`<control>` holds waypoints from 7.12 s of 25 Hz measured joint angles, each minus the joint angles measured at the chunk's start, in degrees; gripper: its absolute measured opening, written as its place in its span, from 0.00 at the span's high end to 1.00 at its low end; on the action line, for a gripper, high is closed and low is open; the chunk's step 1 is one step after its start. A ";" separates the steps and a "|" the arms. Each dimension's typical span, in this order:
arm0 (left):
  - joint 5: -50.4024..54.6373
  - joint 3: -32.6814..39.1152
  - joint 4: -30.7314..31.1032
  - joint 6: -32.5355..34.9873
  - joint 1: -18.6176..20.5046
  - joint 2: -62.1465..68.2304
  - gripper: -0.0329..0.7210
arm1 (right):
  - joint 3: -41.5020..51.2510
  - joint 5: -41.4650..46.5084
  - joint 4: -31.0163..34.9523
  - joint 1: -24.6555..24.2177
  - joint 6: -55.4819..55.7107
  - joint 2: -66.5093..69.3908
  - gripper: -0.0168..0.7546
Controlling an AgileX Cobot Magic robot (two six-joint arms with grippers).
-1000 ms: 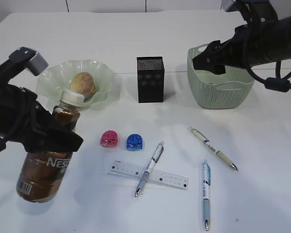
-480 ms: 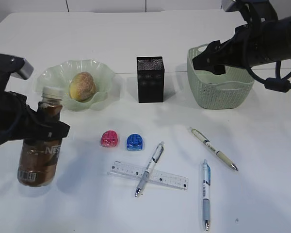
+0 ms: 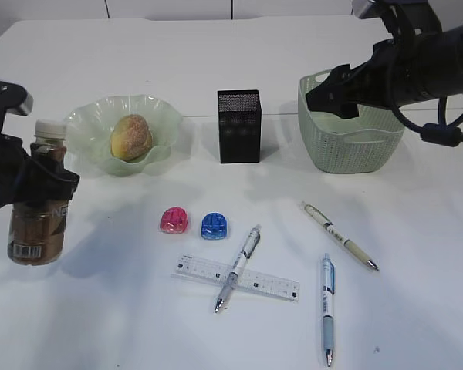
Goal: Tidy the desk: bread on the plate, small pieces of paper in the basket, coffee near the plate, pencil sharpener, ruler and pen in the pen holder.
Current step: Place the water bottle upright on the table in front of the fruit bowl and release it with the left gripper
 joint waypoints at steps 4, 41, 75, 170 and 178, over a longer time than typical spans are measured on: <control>-5.61 0.00 -0.56 -0.01 -0.25 0.59 0.55 | 0.00 0.00 0.00 0.00 0.00 0.00 0.22; -47.18 3.74 42.67 -52.99 -5.43 18.23 0.55 | 0.00 0.11 0.00 0.00 0.00 0.66 0.22; -66.62 3.27 44.94 -58.08 -5.43 31.33 0.55 | 0.00 0.11 0.00 0.00 -0.20 0.81 0.22; -66.59 8.62 47.90 -60.37 -5.43 28.24 0.52 | 0.09 12.97 -23.57 0.00 24.51 -17.80 0.35; -67.04 9.06 47.90 -60.37 -5.43 28.24 0.48 | 0.09 12.97 -23.57 0.00 24.51 -17.80 0.35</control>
